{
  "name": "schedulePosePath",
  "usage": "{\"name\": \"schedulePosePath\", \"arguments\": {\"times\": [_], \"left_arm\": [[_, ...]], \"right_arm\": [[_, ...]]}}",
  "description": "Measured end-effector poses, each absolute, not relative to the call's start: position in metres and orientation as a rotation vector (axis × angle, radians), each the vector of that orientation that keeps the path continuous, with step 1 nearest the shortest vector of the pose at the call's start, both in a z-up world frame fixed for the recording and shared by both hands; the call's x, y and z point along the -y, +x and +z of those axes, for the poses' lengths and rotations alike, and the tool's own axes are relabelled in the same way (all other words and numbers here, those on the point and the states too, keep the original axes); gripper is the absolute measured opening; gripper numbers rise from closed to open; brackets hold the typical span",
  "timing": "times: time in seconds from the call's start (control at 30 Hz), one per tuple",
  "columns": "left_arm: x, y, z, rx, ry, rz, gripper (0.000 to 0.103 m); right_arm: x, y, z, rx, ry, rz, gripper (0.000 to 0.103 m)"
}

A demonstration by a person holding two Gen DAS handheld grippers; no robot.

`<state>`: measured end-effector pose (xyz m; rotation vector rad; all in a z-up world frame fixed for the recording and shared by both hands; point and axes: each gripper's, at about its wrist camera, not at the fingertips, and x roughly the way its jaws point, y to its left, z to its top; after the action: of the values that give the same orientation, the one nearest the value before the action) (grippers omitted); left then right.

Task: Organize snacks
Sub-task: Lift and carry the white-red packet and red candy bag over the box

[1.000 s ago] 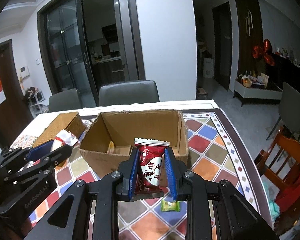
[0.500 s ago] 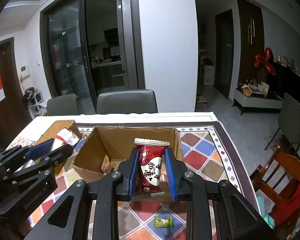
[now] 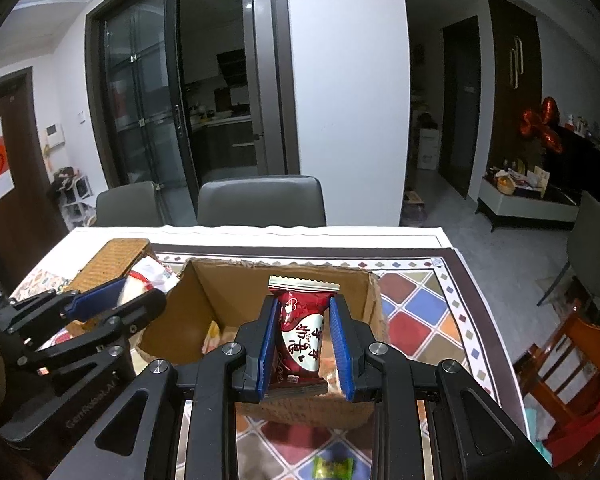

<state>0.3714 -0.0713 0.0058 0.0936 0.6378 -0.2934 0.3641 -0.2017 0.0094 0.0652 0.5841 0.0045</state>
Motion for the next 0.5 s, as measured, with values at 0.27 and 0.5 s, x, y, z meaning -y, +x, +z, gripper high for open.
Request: {"name": "schedulePosePath", "arguments": {"times": [0.27,0.5], "left_arm": [[0.078,0.389,-0.006,-0.658,0.097,-0.293,0.034],[0.082,0.403,-0.017,-0.679,0.098,-0.290,0.034]], "right_arm": [[0.206,0.382,-0.003,-0.603,0.068,0.011,0.027],[0.210,0.400,-0.012,-0.621,0.067,0.020,0.027]]}}
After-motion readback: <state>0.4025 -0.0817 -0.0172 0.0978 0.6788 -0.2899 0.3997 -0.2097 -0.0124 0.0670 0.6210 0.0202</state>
